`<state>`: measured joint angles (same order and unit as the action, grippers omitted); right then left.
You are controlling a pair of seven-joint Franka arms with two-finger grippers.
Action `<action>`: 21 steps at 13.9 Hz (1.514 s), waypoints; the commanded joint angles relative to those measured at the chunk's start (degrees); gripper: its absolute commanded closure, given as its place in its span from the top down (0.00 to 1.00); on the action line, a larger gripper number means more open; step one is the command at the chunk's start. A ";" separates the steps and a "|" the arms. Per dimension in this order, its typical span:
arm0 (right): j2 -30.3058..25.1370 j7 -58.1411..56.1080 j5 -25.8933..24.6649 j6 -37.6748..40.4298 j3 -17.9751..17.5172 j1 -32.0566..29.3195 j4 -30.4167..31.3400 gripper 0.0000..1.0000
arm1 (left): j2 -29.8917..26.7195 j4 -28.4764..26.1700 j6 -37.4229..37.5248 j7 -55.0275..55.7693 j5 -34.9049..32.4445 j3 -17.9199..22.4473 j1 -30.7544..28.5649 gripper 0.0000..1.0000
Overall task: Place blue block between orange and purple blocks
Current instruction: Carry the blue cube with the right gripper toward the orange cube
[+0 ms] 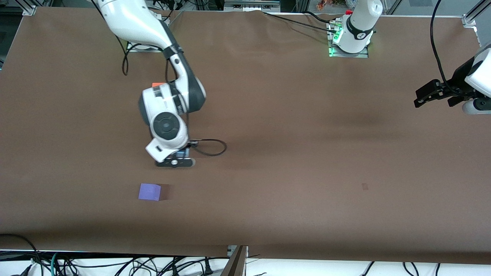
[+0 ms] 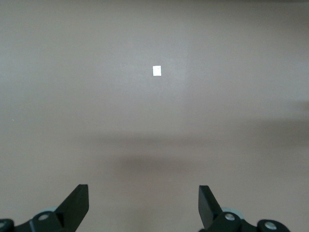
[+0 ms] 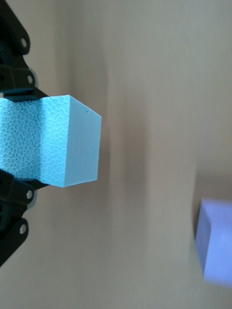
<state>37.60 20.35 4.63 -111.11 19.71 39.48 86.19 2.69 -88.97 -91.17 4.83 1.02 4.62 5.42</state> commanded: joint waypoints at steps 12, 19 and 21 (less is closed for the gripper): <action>-14.31 -17.32 8.90 -26.44 2.52 -3.44 33.86 0.02 | 2.32 4.06 1.17 -0.61 0.21 -0.49 0.21 1.00; -12.11 -21.31 10.05 -25.56 2.35 -4.59 33.17 1.00 | 2.14 5.20 1.26 -0.52 0.91 -0.14 -0.58 1.00; -12.90 -21.58 10.05 -23.38 2.43 -4.59 30.19 1.00 | 2.23 5.38 1.26 -0.61 0.48 -0.40 -0.50 1.00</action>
<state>25.96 0.72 13.13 -136.44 22.33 35.16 118.14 4.14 -85.77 -91.16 4.85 1.02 4.39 5.26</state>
